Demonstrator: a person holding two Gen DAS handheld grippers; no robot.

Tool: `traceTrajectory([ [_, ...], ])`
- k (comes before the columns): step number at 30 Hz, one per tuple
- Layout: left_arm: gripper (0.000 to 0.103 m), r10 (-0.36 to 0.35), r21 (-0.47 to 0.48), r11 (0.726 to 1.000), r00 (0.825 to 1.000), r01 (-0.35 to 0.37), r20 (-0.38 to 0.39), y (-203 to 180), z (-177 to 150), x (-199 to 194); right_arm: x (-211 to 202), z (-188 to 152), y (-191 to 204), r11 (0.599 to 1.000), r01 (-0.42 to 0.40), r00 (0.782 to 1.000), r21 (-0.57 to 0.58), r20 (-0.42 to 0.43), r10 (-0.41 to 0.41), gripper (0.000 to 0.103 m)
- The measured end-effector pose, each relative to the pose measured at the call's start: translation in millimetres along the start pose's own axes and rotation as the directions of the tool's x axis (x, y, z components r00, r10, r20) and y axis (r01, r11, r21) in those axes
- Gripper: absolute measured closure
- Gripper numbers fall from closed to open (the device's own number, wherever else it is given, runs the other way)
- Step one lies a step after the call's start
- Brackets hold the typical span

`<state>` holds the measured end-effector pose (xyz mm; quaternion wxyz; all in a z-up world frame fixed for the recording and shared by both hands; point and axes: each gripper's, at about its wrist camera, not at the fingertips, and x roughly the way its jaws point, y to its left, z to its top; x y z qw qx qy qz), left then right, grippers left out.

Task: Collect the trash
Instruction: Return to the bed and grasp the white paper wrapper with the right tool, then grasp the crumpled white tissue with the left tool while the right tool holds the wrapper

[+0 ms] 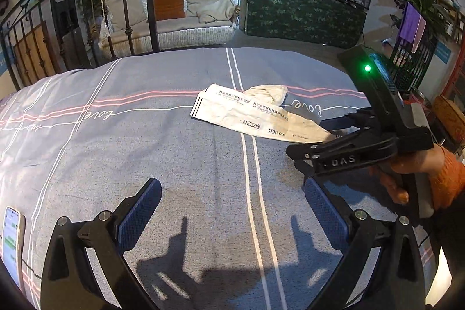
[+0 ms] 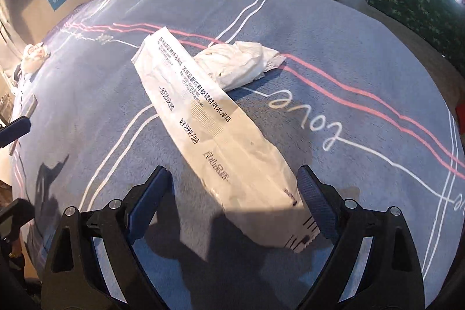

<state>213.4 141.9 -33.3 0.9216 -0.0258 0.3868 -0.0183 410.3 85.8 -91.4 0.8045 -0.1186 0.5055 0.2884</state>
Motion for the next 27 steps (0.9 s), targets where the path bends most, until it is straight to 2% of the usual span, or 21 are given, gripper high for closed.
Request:
traceTrajectory([
  [4,0.005,-0.008,-0.004,1.0,1.0,0.008,-0.004,3,0,3,0,2,-2,1.0,0.007,1.0,0.002,0.009,-0.007,0.02],
  [7,0.005,-0.012,-0.006,1.0,1.0,0.012,-0.008,5,1,5,-7,2,-4,1.0,0.018,0.999,-0.011,0.032,-0.017,0.042],
  [9,0.005,-0.017,-0.011,1.0,1.0,0.017,-0.015,5,0,8,-12,1,-5,0.999,0.025,0.999,-0.024,0.047,-0.024,0.061],
  [12,0.005,-0.021,-0.013,1.0,1.0,0.021,-0.021,5,-1,11,-19,-4,-4,0.998,0.043,0.996,-0.042,0.079,-0.04,0.077],
  [16,0.005,-0.007,0.007,1.0,0.999,0.007,-0.031,5,3,17,-28,-10,-7,1.0,0.021,0.993,-0.021,0.115,-0.018,0.086],
  [18,0.005,-0.005,0.022,1.0,0.999,0.006,-0.039,5,6,20,-36,-13,-9,1.0,0.016,0.99,-0.013,0.138,-0.014,0.094],
  [20,0.005,0.013,0.048,0.999,0.999,-0.011,-0.042,4,12,26,-42,-15,-10,1.0,0.009,0.988,-0.001,0.157,-0.009,0.096],
  [27,0.005,0.006,0.103,0.995,0.998,0.002,-0.07,-7,30,53,-77,-31,-29,0.993,-0.02,0.968,0.118,0.251,-0.011,0.096],
])
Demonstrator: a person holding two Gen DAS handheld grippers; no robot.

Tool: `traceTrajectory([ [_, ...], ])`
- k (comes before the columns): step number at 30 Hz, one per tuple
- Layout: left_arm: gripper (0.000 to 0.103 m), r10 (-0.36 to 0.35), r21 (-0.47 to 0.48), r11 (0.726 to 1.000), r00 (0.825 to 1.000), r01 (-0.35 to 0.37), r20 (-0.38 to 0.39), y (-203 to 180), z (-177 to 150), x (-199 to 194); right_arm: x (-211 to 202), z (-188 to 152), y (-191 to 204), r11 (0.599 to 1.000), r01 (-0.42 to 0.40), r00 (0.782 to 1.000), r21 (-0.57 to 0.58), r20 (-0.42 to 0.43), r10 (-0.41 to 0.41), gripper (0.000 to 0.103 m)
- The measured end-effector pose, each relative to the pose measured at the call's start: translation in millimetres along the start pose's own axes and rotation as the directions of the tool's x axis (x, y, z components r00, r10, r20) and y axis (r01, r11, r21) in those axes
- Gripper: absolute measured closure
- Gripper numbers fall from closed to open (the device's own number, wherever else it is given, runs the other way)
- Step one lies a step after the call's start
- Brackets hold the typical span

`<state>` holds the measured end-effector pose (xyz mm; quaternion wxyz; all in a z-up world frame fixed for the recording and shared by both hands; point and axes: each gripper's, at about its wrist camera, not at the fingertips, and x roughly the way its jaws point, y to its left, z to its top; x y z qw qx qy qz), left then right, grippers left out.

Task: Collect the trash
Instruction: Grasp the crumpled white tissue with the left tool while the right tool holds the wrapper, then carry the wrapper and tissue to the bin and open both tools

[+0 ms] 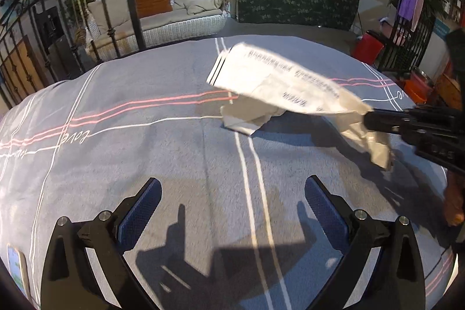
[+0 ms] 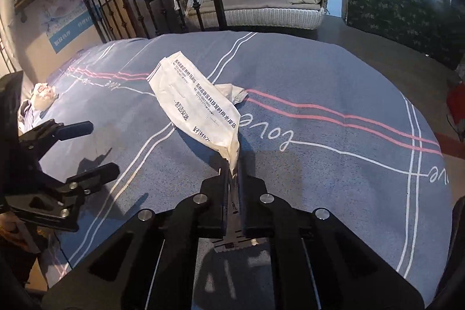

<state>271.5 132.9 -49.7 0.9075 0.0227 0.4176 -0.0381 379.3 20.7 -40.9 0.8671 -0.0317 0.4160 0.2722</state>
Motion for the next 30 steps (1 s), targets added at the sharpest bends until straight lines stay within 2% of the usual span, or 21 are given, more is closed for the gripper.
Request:
traceTrajectory([
  [4,0.005,-0.012,0.041,0.999,1.0,0.013,-0.027,-13,17,24,-29,-10,-18,0.996,0.001,0.998,0.092,0.056,-0.006,0.096],
  [9,0.006,-0.01,0.061,0.998,0.998,0.013,-0.054,-25,40,57,-60,-30,-27,0.989,0.016,0.995,0.146,0.097,-0.03,0.096],
  [14,0.015,-0.011,0.071,0.997,0.997,0.017,-0.08,-33,55,79,-78,-48,-30,0.982,0.086,0.988,0.167,0.11,-0.105,0.096],
  [17,0.03,-0.023,0.05,0.998,0.996,0.027,-0.081,-31,61,85,-91,-55,-31,0.978,0.093,0.984,0.186,0.131,-0.119,0.096],
  [19,0.047,-0.04,0.027,0.999,0.996,0.042,-0.074,-31,63,85,-98,-61,-33,0.975,0.101,0.981,0.2,0.141,-0.131,0.096],
  [20,0.051,-0.04,0.02,0.999,0.997,0.042,-0.068,-31,64,85,-103,-64,-35,0.973,0.104,0.98,0.207,0.145,-0.136,0.096],
  [22,0.066,-0.024,0.02,0.999,0.998,0.025,-0.054,-32,65,84,-108,-69,-38,0.969,0.105,0.978,0.224,0.152,-0.141,0.096],
  [24,0.077,-0.004,0.036,0.999,0.999,0.006,-0.041,-36,61,80,-112,-74,-41,0.964,0.107,0.977,0.244,0.153,-0.147,0.096],
  [27,0.083,-0.026,0.027,0.999,0.999,0.027,-0.023,-39,57,74,-118,-81,-47,0.956,0.109,0.973,0.273,0.167,-0.158,0.096],
  [30,0.084,-0.043,0.029,0.999,0.999,0.043,-0.002,-43,53,63,-122,-85,-52,0.952,0.115,0.97,0.282,0.174,-0.169,0.096],
])
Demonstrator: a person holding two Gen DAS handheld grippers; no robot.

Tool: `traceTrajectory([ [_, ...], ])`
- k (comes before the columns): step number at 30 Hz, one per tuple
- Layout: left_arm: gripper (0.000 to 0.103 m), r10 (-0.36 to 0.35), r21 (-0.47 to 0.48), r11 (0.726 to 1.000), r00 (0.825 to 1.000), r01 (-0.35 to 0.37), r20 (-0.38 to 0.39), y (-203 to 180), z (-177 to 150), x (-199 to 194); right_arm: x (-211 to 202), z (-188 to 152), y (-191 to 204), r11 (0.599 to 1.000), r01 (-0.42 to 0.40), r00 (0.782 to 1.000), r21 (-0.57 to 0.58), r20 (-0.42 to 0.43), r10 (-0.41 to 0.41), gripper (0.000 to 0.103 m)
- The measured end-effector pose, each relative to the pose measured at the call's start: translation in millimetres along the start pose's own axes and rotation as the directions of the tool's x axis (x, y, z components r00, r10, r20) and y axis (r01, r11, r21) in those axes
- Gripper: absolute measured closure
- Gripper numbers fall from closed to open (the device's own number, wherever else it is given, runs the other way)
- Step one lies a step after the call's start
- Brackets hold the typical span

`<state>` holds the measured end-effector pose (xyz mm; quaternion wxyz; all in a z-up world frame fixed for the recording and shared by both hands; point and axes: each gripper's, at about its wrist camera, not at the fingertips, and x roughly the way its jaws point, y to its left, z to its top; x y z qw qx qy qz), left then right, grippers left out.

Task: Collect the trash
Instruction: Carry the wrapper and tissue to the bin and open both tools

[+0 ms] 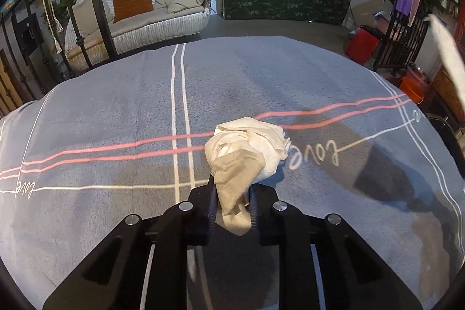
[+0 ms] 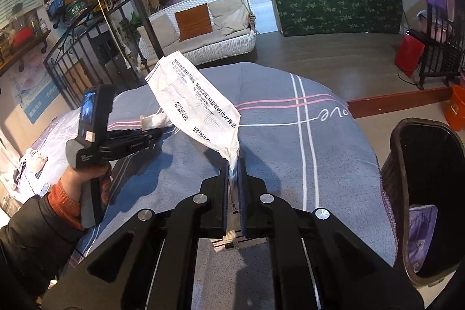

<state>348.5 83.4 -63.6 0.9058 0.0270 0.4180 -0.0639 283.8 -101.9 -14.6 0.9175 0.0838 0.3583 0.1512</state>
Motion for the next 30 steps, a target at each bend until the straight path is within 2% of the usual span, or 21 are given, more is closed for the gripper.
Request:
traceTrajectory([
  [6,0.084,-0.079,-0.002,0.997,0.995,0.079,0.055,-24,-18,-33,-10,-10,-12,0.999,-0.001,1.0,0.035,0.01,0.0,0.096],
  [10,0.084,-0.136,0.009,0.991,0.988,0.136,0.066,-46,-29,-49,-21,-20,-23,0.998,0.019,1.0,0.058,0.02,-0.02,0.096],
  [19,0.084,-0.284,0.082,0.957,0.954,0.278,0.09,-113,-34,-73,-63,-36,-71,0.978,0.123,0.988,0.169,0.074,-0.137,0.096],
  [26,0.084,-0.377,0.171,0.918,0.923,0.359,0.084,-166,-23,-75,-98,-47,-133,0.927,0.243,0.954,0.286,0.099,-0.281,0.096],
  [30,0.084,-0.42,0.228,0.889,0.905,0.396,0.066,-196,-23,-73,-108,-52,-171,0.886,0.329,0.923,0.328,0.085,-0.374,0.096],
])
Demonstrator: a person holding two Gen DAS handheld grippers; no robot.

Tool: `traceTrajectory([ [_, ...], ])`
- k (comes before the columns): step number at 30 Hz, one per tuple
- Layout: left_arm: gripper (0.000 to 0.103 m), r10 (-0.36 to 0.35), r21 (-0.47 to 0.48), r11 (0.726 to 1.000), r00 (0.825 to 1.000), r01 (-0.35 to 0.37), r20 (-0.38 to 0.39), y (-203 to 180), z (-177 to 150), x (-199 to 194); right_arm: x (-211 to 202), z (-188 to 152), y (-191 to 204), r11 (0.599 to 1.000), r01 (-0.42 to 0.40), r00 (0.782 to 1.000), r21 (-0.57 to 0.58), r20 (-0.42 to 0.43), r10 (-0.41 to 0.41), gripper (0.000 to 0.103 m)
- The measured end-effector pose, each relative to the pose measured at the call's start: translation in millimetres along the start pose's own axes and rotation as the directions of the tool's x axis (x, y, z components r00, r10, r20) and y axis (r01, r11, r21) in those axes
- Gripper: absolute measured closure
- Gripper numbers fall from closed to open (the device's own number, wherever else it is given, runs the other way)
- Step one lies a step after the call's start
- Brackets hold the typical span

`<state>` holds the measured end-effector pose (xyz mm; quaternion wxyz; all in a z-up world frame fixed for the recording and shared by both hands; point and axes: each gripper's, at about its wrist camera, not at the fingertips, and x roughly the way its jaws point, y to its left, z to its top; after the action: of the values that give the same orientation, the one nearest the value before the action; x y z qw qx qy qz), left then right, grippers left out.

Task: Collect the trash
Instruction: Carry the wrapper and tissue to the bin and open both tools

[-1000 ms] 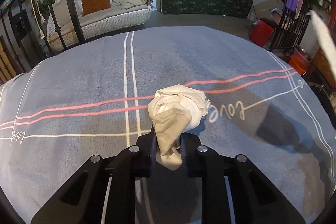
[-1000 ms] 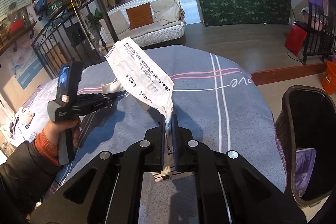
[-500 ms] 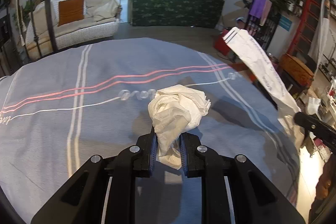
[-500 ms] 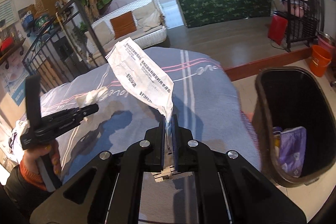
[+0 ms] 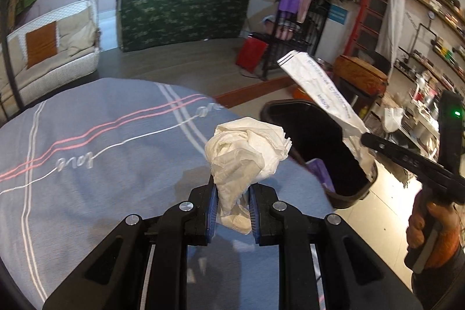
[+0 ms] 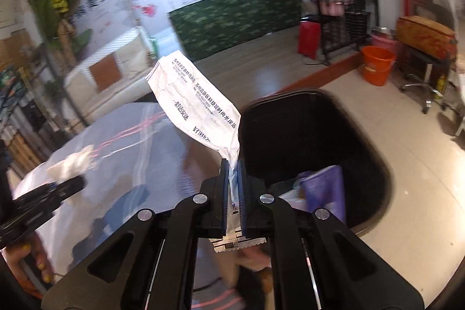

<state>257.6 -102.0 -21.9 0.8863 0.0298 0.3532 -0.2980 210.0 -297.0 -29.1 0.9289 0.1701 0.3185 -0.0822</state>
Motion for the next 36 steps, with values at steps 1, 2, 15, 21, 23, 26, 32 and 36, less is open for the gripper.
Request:
traceTrajectory([
  [1,0.084,-0.014,0.015,1.0,1.0,0.014,-0.002,-7,2,5,3,1,-7,1.0,0.023,1.0,0.004,-0.001,-0.023,0.096],
  [2,0.084,-0.023,0.027,0.999,1.0,0.023,-0.004,-16,1,8,7,2,-16,0.999,0.047,0.999,0.016,-0.008,-0.047,0.096],
  [15,0.084,-0.133,0.102,0.985,0.988,0.14,-0.079,-66,0,38,71,-12,-93,0.966,0.169,0.977,0.198,-0.16,-0.138,0.039],
  [21,0.084,-0.168,0.117,0.977,0.98,0.18,-0.104,-91,1,49,40,-19,-78,0.967,0.207,0.978,0.146,-0.059,-0.2,0.035],
  [23,0.084,-0.177,0.125,0.974,0.978,0.19,-0.11,-97,2,52,26,-22,-76,0.964,0.223,0.975,0.144,-0.026,-0.221,0.034],
  [26,0.084,-0.202,0.134,0.967,0.971,0.219,-0.129,-111,6,61,5,-28,-76,0.958,0.248,0.968,0.14,0.01,-0.252,0.031],
  [32,0.084,-0.226,0.143,0.957,0.957,0.253,-0.183,-134,10,84,-26,-38,-85,0.95,0.274,0.958,0.148,0.04,-0.283,0.031],
  [36,0.084,-0.226,0.125,0.959,0.951,0.256,-0.209,-144,13,99,-39,-42,-92,0.943,0.3,0.95,0.144,0.044,-0.309,0.03],
])
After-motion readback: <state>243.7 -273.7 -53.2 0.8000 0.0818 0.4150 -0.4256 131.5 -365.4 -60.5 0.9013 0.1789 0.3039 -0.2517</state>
